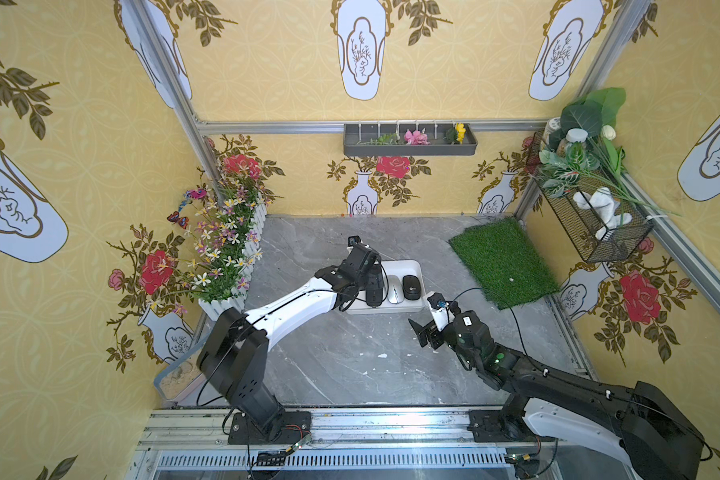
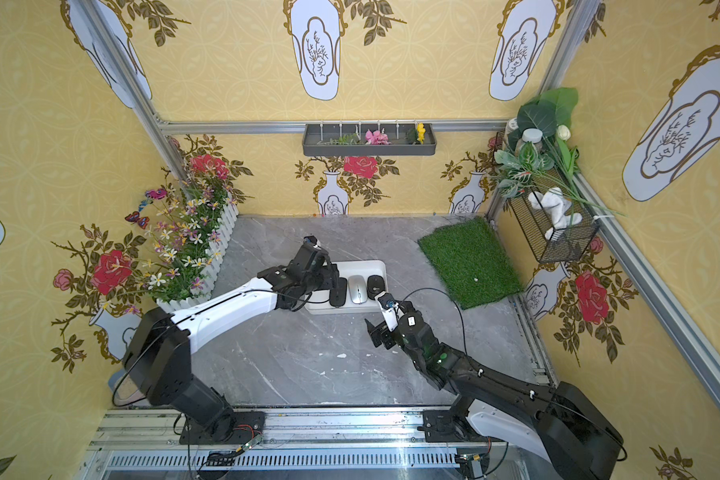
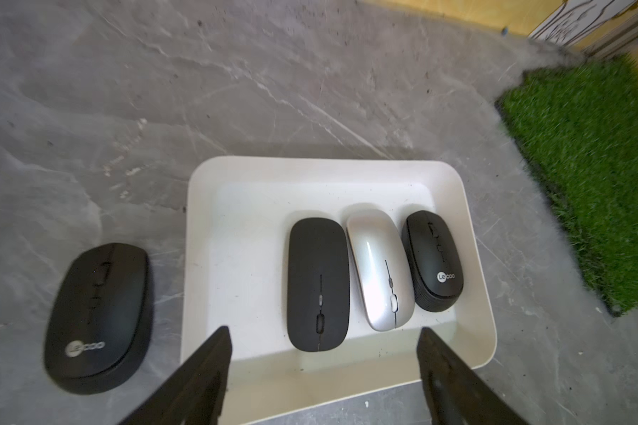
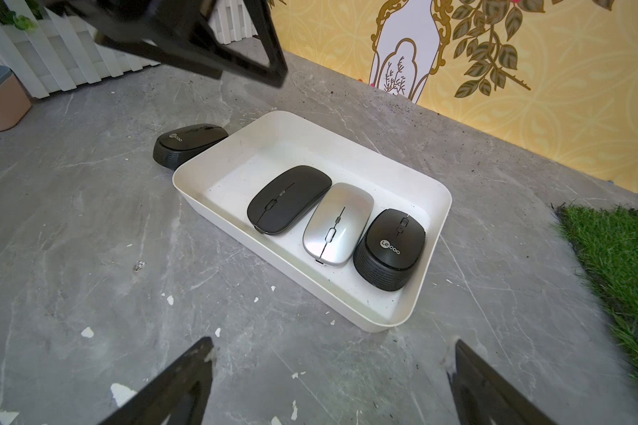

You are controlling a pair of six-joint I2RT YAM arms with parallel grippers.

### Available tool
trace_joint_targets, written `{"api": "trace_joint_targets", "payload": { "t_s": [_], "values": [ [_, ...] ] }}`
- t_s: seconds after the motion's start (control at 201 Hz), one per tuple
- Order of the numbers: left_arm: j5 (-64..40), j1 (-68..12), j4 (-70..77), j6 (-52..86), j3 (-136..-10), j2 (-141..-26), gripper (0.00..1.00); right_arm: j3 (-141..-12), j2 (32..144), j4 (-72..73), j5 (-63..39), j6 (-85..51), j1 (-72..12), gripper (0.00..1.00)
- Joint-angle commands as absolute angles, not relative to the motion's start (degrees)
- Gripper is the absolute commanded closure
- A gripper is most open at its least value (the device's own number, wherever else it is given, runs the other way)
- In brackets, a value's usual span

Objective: Put the mouse in the storage box
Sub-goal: Place the mouse in the storage box, then pick up the mouse from the center of the board.

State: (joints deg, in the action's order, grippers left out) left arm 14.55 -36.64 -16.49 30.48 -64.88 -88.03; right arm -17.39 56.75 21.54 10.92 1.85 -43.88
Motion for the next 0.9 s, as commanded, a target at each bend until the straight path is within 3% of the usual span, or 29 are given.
{"api": "trace_joint_targets", "payload": {
  "t_s": [0.0, 0.209, 0.388, 0.891],
  "values": [
    [25.3, -35.6, -12.3, 23.9, -58.6, -80.0, 0.17, -16.9, 56.1, 25.2, 11.0, 3.0, -43.9, 0.03],
    [19.6, -20.3, -17.5, 28.0, -47.5, -70.2, 0.11, -18.0, 58.9, 25.2, 10.3, 3.8, -44.4, 0.03],
    [14.0, -13.7, -17.7, 29.2, -43.5, -71.6, 0.04, -18.5, 60.2, 25.5, 9.7, 4.1, -44.8, 0.03],
    [5.2, -13.4, -15.3, 27.6, -47.8, -88.5, 0.02, -18.8, 60.8, 25.3, 10.0, 4.1, -44.8, 0.03]
  ]
}}
